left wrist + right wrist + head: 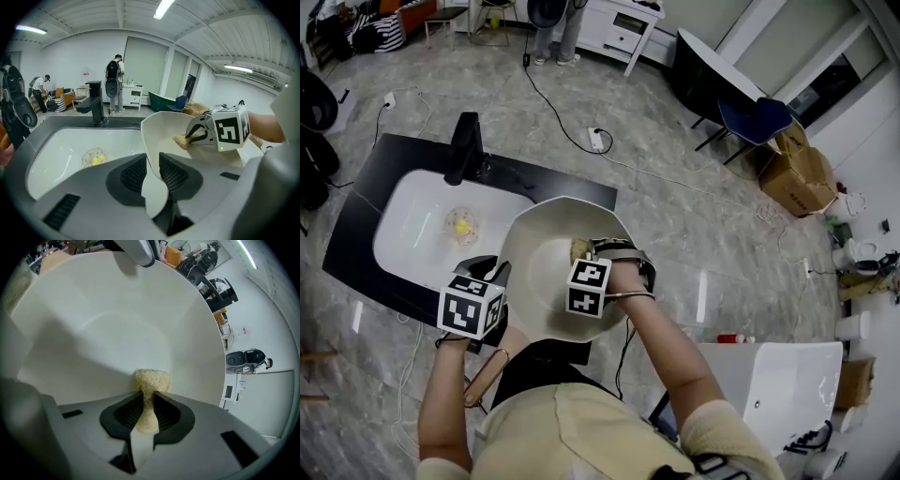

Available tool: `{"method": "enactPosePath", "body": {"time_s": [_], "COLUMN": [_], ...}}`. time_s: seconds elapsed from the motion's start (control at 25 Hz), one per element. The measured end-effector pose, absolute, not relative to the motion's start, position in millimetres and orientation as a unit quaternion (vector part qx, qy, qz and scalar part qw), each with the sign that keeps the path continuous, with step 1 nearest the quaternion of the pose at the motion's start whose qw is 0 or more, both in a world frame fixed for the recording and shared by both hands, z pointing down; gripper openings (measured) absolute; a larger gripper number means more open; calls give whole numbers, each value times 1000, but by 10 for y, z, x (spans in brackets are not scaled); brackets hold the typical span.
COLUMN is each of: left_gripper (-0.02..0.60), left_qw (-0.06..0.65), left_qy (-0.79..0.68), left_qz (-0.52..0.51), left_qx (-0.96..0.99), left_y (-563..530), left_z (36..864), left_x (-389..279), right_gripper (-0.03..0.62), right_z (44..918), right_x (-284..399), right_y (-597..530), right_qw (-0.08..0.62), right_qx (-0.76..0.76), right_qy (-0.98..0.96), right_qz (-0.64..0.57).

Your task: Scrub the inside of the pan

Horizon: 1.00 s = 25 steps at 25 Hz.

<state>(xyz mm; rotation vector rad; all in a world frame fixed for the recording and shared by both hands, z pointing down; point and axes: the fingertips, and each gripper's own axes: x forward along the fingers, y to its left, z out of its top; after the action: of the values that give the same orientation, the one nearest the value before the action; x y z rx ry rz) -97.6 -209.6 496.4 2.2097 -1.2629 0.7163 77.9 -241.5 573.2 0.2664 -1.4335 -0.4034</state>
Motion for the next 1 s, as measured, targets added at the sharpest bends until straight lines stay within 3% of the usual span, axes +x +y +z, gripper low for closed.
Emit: {"method": "enactPosePath", "body": {"time_s": [1.0], "left_gripper": [89], "left_qw": [248], "left_qy": [-469], "left_qz": [257], "left_qx": [808], "left_y": [-2104], "left_z": [4958], "left_x": [-977], "right_gripper": [78], "right_z": [5706], "right_x": [177], "right_y": [-2076], "right_qw": [650], "right_qx": [97], "right_qy": [-728], "right_qz": [-195]}}
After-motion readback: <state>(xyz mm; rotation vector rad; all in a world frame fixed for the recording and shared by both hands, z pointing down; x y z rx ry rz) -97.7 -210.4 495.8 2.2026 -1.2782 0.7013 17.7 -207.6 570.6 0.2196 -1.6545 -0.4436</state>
